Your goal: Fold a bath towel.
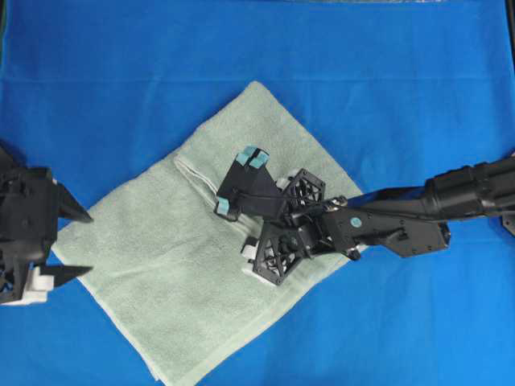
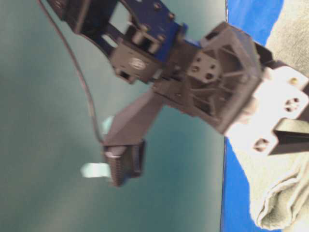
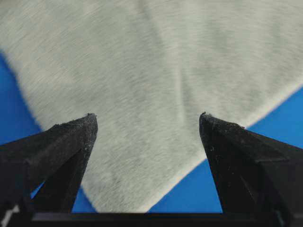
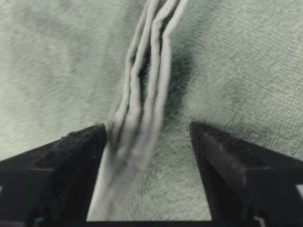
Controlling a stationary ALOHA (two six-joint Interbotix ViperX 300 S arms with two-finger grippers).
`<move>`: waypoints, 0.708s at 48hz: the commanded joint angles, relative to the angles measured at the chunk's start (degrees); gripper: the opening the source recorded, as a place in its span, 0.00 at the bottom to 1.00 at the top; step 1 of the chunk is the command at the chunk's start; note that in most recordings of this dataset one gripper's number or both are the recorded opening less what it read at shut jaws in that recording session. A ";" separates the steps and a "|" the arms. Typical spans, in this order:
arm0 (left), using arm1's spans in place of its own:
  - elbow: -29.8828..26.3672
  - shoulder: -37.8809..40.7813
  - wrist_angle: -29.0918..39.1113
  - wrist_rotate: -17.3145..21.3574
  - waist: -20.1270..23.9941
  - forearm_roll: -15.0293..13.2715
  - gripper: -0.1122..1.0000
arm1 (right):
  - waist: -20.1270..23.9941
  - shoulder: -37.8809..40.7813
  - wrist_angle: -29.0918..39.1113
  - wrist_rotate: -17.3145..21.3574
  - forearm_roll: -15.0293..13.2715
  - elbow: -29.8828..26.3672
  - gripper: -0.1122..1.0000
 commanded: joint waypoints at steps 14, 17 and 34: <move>-1.23 -0.09 -14.15 21.80 -4.57 0.26 0.84 | 0.88 -14.33 -9.76 0.00 -3.78 3.96 0.67; -1.23 0.00 -17.05 25.84 -5.80 0.26 0.84 | 0.18 -15.29 -10.20 0.26 -4.04 5.54 0.67; -2.20 3.96 -18.46 32.34 -7.56 -0.09 0.83 | -1.05 -17.05 -10.11 0.44 -4.13 8.35 0.67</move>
